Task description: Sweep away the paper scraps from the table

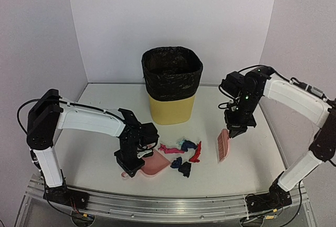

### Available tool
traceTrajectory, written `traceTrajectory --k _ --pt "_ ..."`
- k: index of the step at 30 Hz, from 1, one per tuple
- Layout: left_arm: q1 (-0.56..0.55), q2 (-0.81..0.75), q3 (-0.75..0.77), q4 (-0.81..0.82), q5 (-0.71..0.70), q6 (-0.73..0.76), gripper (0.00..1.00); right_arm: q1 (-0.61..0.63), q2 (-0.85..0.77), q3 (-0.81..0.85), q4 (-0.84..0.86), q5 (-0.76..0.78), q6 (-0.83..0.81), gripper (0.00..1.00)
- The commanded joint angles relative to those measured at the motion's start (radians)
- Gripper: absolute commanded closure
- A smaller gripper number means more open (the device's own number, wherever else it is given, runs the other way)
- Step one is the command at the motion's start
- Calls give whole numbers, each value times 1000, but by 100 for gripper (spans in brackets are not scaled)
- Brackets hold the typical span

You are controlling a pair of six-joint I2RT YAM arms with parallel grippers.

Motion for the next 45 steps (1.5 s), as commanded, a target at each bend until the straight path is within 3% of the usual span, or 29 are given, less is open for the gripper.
traceTrajectory --k 1,10,22,32,45 --pt "-6 43 64 -30 9 45 100 -5 115 130 -139 -5 -100 100" --pt "-5 95 128 -64 4 74 100 -2 317 253 -15 -300 -235 100" --pt "-6 123 152 -61 6 84 100 89 461 432 -8 -337 -442 100" --pt "-6 120 144 -40 12 94 100 114 481 536 4 -289 -396 100" --pt "-6 88 140 33 -2 67 100 127 521 540 88 -490 -279 100"
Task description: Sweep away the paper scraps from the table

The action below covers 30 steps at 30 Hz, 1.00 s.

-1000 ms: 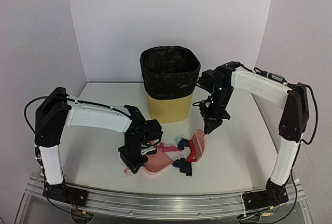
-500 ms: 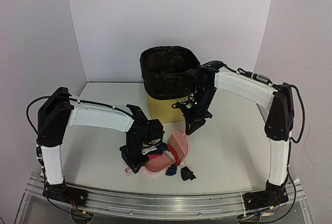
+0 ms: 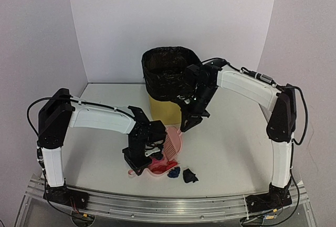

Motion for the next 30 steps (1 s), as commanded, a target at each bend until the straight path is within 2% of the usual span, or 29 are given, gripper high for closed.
traceTrajectory --k 1,6,17,25,30 --pt "-5 -19 4 80 -21 -23 100 15 41 21 35 -95 52 100" --pt "-6 -28 -9 102 -32 -43 100 28 14 10 39 -74 60 100" --pt "-6 -104 -51 140 -69 -86 100 29 -168 -52 61 160 119 100" --pt "-6 -155 -38 134 -117 -145 100 29 -306 -111 145 146 145 100" --pt "-6 -233 -65 126 -165 -213 100 28 -406 -172 174 250 170 100"
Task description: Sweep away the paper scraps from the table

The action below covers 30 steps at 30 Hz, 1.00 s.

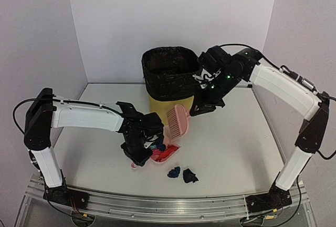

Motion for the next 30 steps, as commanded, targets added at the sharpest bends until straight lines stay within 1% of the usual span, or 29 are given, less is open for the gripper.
traceTrajectory --k 1,5,9,14,18,22,26,30 --pt "-2 -135 -26 6 -65 -90 100 1 -122 -65 55 126 39 100" --pt "0 -227 -67 -15 -85 -152 100 0 -232 -179 95 275 79 100" --pt "0 -291 -72 -96 -133 -244 100 0 -346 -285 111 444 126 100" --pt "-1 -405 -58 -150 -152 -330 100 0 -454 -417 115 576 159 100" --pt "0 -454 18 -206 -215 -341 100 -1 -498 -491 118 616 185 100" --pt "8 -429 131 -251 -297 -309 100 0 -508 -526 118 635 191 100" --pt "47 -396 210 -240 -300 -237 100 0 -503 -541 122 627 179 100" --pt "123 -368 311 -236 -295 -172 100 -1 -492 -564 128 623 176 100"
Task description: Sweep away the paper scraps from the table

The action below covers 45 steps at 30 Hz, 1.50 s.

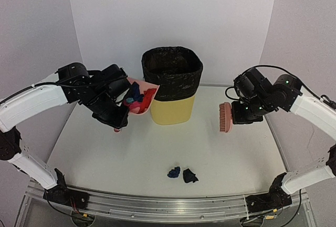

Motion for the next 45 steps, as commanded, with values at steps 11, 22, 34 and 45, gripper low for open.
traceTrajectory --k 11,22,34,45 --pt "214 334 700 -55 -66 330 100 0 38 -69 66 2 -12 100" --pt "254 488 896 80 -132 468 100 -2 44 -100 81 -26 -5 100" --pt "255 597 951 223 -316 569 100 -1 68 -115 83 -54 19 100" --pt "253 583 838 503 -612 946 100 -1 68 -111 82 -88 8 100"
